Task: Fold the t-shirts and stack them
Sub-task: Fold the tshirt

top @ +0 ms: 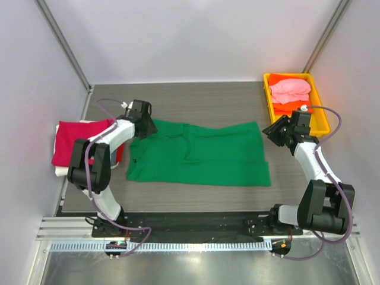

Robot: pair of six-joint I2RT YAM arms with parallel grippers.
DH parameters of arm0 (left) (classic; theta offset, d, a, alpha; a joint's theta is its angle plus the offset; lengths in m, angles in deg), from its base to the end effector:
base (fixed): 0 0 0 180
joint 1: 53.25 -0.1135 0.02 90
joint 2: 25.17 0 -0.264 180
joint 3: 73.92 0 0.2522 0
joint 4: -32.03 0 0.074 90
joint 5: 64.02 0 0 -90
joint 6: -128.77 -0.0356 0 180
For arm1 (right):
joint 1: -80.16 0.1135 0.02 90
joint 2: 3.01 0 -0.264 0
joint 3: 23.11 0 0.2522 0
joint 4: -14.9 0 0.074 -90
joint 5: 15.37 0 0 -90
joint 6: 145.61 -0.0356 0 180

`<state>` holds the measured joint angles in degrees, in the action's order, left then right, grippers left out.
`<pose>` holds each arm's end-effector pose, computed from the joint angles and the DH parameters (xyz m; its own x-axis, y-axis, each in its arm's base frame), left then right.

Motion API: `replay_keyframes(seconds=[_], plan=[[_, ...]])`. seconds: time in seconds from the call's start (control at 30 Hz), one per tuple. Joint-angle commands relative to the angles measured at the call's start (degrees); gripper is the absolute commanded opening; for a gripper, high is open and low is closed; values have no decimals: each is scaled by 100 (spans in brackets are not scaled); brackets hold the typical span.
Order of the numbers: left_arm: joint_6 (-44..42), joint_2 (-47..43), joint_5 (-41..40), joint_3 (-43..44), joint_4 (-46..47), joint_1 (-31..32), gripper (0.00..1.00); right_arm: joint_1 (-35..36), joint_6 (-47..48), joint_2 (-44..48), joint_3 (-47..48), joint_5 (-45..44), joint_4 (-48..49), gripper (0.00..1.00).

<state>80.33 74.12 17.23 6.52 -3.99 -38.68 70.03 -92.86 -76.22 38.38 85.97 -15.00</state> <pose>0.3538 -0.0864 0.2033 -0.7010 -0.4953 -0.5131 -0.4025 0.8687 -0.2887 0.2691 -0.0410 0.2427 -0.5037 0.6929 -0.5160 0.4178 0.7182 0.5565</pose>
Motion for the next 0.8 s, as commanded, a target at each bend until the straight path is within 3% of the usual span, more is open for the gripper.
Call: replay_keyframes(seconds=[0.0,0.27,0.67,0.77], plan=[[-95,283,-12,319,284,-33,47,55,140,-53,229,-26,225,43],[-104,732,-30,566,284,-182,42,55,210,-71,141,-26,261,43],[-113,1066,128,706,310,-314,45,55,228,-114,114,-44,287,43],[-96,1119,163,724,328,-314,40,55,236,-141,141,-8,287,43]])
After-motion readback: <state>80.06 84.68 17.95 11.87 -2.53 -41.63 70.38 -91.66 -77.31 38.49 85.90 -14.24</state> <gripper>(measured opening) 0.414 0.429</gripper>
